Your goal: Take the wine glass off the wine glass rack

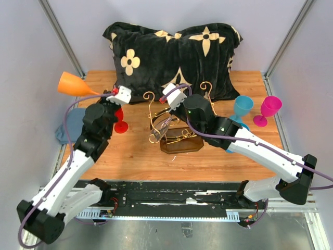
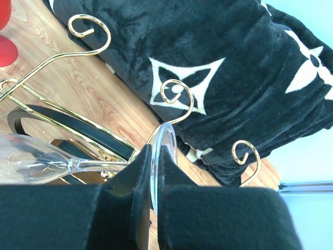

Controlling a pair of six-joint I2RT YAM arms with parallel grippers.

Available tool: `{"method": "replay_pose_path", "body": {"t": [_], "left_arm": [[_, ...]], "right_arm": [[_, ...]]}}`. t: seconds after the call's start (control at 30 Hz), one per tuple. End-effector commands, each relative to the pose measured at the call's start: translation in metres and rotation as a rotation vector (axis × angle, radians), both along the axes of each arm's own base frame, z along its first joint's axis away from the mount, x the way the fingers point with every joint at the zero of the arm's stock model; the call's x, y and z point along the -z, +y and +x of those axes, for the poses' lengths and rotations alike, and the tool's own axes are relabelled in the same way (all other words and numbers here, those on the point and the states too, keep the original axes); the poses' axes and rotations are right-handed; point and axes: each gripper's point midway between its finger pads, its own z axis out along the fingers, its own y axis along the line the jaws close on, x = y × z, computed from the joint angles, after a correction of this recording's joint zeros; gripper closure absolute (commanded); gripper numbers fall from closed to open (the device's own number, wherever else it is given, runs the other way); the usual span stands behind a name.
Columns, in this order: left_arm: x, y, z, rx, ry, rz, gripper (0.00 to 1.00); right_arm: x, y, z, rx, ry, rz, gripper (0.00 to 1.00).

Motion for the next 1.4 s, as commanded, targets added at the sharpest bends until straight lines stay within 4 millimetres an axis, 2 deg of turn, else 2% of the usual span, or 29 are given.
{"method": "replay_pose_path", "body": {"t": [0.0, 0.17, 0.27, 0.33, 0.47, 0.63, 1.0, 1.2, 1.37], "left_arm": [[0.018, -0.009, -0.037, 0.024, 0.049, 0.083, 1.00], [0.067, -0.029, -0.068, 0.064, 0.100, 0.211, 0.99], [0.091, -0.036, -0.079, 0.062, 0.113, 0.265, 1.00], [0.101, -0.038, -0.084, 0.064, 0.106, 0.280, 0.99], [0.103, -0.040, -0.089, 0.083, 0.057, 0.272, 1.00], [0.122, -0.041, -0.100, 0.077, 0.067, 0.361, 1.00], [0.131, -0.043, -0.119, 0.091, 0.058, 0.397, 1.00], [0.157, -0.057, -0.126, 0.143, 0.102, 0.521, 0.99], [0.162, -0.074, -0.126, 0.180, 0.117, 0.538, 0.99]], "right_arm": [[0.011, -0.002, 0.007, 0.028, 0.042, 0.008, 0.99], [0.013, -0.002, 0.008, 0.031, 0.049, 0.003, 0.99], [0.018, -0.001, 0.008, 0.032, 0.057, -0.006, 0.99], [0.019, -0.002, 0.008, 0.032, 0.060, -0.011, 0.99], [0.020, -0.002, 0.008, 0.032, 0.062, -0.014, 0.99], [0.022, -0.002, 0.009, 0.032, 0.064, -0.023, 0.99], [0.026, 0.000, 0.011, 0.034, 0.069, -0.032, 0.99], [0.026, -0.001, 0.012, 0.037, 0.069, -0.035, 0.99], [0.026, -0.003, 0.013, 0.040, 0.068, -0.033, 0.99]]}}
